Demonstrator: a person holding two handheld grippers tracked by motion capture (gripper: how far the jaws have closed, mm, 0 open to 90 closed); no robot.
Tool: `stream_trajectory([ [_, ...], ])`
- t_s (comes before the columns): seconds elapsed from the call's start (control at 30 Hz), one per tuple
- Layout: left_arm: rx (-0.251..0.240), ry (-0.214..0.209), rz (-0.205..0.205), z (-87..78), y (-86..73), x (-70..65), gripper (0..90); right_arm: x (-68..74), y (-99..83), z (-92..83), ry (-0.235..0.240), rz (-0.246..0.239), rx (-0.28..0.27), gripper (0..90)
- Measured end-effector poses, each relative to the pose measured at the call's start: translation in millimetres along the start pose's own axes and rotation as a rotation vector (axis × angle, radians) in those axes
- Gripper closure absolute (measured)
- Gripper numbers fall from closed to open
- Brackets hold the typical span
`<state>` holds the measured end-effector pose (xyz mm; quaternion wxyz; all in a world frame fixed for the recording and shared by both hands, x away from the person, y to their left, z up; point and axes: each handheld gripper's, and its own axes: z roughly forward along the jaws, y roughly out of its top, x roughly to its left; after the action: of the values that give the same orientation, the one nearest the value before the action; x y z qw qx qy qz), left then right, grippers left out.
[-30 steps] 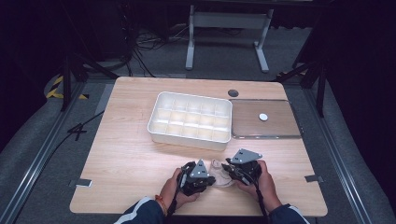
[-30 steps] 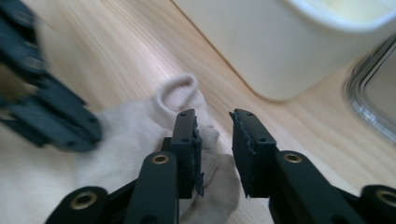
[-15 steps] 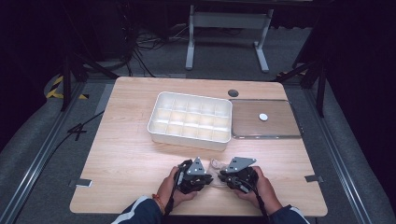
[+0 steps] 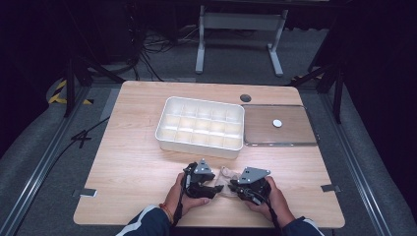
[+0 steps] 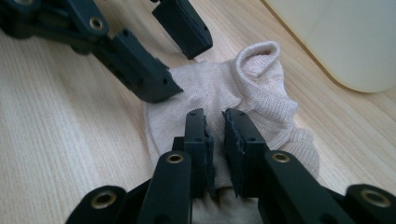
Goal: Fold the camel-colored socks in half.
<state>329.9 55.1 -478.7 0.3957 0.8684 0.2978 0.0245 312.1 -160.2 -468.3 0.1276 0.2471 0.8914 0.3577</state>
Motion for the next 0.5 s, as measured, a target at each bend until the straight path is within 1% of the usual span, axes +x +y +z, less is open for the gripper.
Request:
stream_trajectory([
  [0.07, 0.023, 0.008, 0.022, 2.0, 3.2, -4.1, 48.7, -0.3, 0.1, 0.0, 0.003, -0.003, 0.001, 79.3],
  [0.1, 0.036, -0.005, 0.026, 2.8, 5.2, -4.8, 52.0, -0.3, 0.2, 0.0, 0.002, -0.001, 0.001, 79.3],
  [0.13, 0.041, -0.019, 0.022, 2.9, 6.0, -4.4, 56.7, -0.6, 0.5, 0.2, 0.002, 0.009, 0.002, 79.2],
  [0.17, 0.043, -0.029, 0.009, 2.5, 5.9, -3.7, 59.6, -0.2, 1.0, 0.0, 0.000, 0.014, 0.006, 79.2],
  [0.23, 0.032, -0.064, -0.012, 2.2, 4.0, -0.1, 65.8, 1.4, 2.0, -0.3, -0.007, 0.018, 0.015, 79.1],
  [0.3, 0.016, -0.091, -0.046, 1.6, 1.4, 3.1, 72.3, 1.1, 2.5, -0.1, -0.007, 0.020, 0.018, 79.1],
  [0.33, 0.016, -0.091, -0.046, 1.6, 1.4, 3.1, 76.1, 1.1, 2.5, -0.1, -0.007, 0.020, 0.018, 79.1],
  [0.37, 0.009, -0.085, -0.042, 0.6, 1.1, 3.5, 76.1, 0.3, 2.5, 0.0, -0.004, 0.024, 0.017, 79.1],
  [0.4, 0.002, -0.083, -0.030, 0.2, 1.2, 3.5, 80.4, -0.6, 2.7, 0.1, 0.001, 0.032, 0.019, 79.1],
  [0.5, -0.023, -0.078, -0.023, -2.2, 0.8, 0.6, 82.5, -0.4, 4.1, 0.3, -0.001, 0.035, 0.029, 79.1],
])
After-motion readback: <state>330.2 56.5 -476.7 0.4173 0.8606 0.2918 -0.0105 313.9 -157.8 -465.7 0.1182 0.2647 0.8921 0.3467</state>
